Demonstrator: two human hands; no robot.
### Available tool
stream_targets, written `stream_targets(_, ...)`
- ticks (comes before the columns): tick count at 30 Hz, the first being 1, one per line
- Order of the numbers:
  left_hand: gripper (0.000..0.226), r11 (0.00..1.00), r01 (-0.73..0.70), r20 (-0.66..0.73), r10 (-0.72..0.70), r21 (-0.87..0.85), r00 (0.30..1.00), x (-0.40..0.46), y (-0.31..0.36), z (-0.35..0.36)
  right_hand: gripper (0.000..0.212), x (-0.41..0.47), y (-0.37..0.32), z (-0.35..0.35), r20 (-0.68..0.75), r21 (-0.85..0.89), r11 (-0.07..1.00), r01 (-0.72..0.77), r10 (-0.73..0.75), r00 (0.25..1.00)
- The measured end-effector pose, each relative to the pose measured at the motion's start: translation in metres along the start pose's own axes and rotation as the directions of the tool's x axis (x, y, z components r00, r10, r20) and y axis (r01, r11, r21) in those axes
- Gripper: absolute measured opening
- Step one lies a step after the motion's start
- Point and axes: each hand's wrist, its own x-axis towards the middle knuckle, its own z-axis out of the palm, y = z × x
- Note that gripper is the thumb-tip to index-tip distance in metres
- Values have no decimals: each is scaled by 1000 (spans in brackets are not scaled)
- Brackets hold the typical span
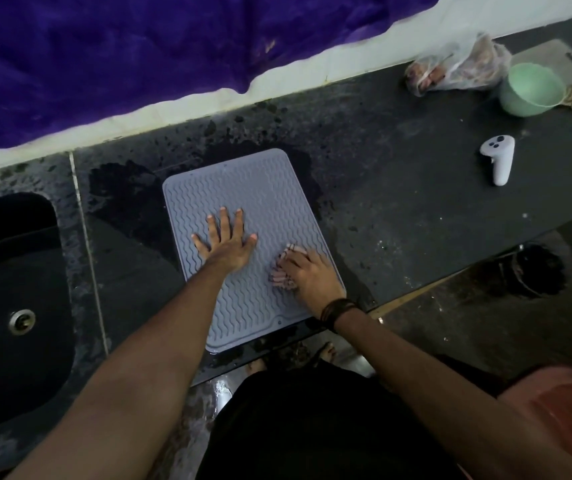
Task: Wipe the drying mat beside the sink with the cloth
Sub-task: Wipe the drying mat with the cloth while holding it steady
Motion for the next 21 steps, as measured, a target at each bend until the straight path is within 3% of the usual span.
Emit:
stream_targets(7,72,1000,-6,-4,6,-20,1000,1,-1,2,57,-61,17,-13,100,-84,995,53,-45,994)
stream_targets(11,71,1000,-5,-15,4,-22,1000,1,-2,3,44,-37,12,-32,49,-19,1000,8,-7,999)
stream_targets(14,70,1000,-6,-29,5,-23,1000,2,-1,4,48,7,-2,-35,-47,7,1000,-2,2,999)
stream_targets(18,71,1000,0,-83,-1,-8,997,1,2,6,50,39,-19,-19,55,-52,998,-37,40,998)
stream_targets(21,74,1000,-7,-107,6,-13,994,2,0,9,48,15,-13,-7,64,-42,999,-2,5,998)
